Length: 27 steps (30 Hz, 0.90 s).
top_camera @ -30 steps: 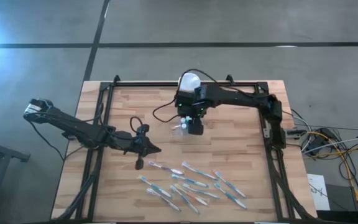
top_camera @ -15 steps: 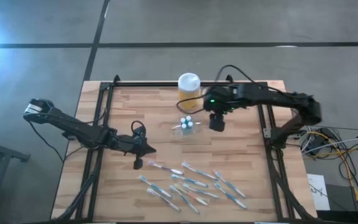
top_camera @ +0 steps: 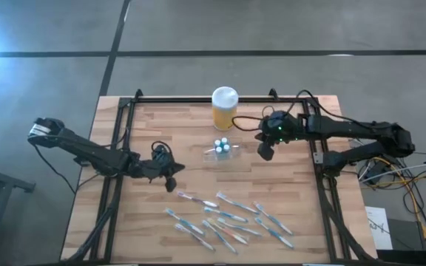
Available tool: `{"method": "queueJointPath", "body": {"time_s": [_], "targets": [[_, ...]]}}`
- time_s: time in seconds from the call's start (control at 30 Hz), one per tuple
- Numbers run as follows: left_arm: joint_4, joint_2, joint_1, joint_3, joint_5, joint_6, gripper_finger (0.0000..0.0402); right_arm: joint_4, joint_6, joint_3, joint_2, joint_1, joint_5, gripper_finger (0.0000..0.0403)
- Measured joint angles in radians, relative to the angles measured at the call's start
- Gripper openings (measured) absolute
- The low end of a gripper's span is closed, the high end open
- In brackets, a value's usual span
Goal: Pick & Place toothbrushing station
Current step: Adjust the transparent organizer
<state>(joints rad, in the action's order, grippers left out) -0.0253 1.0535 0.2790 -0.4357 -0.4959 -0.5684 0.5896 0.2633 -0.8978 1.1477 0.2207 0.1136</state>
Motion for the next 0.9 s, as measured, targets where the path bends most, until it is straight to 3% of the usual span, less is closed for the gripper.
{"method": "queueJointPath", "body": {"time_s": [0.27,0.4,0.53,0.67,0.9], "targets": [[-0.097,0.071,0.001,0.038,-0.069,-0.083,0.0010,-0.012,0.113,0.089,-0.019,0.016,0.073,0.0008],[-0.269,0.168,0.001,0.093,-0.078,-0.112,0.0009,-0.072,0.134,0.139,0.008,0.045,0.061,0.0008],[-0.405,0.275,-0.004,0.111,-0.183,-0.156,0.0011,-0.160,0.133,0.167,0.058,0.075,0.050,0.0008],[-0.413,0.355,-0.010,0.082,-0.223,-0.248,0.0007,-0.253,0.134,0.188,0.133,0.089,-0.048,0.0008],[-0.418,0.449,-0.011,0.006,-0.275,-0.284,0.0007,-0.381,0.132,0.189,0.275,0.089,-0.063,0.0008]]}}
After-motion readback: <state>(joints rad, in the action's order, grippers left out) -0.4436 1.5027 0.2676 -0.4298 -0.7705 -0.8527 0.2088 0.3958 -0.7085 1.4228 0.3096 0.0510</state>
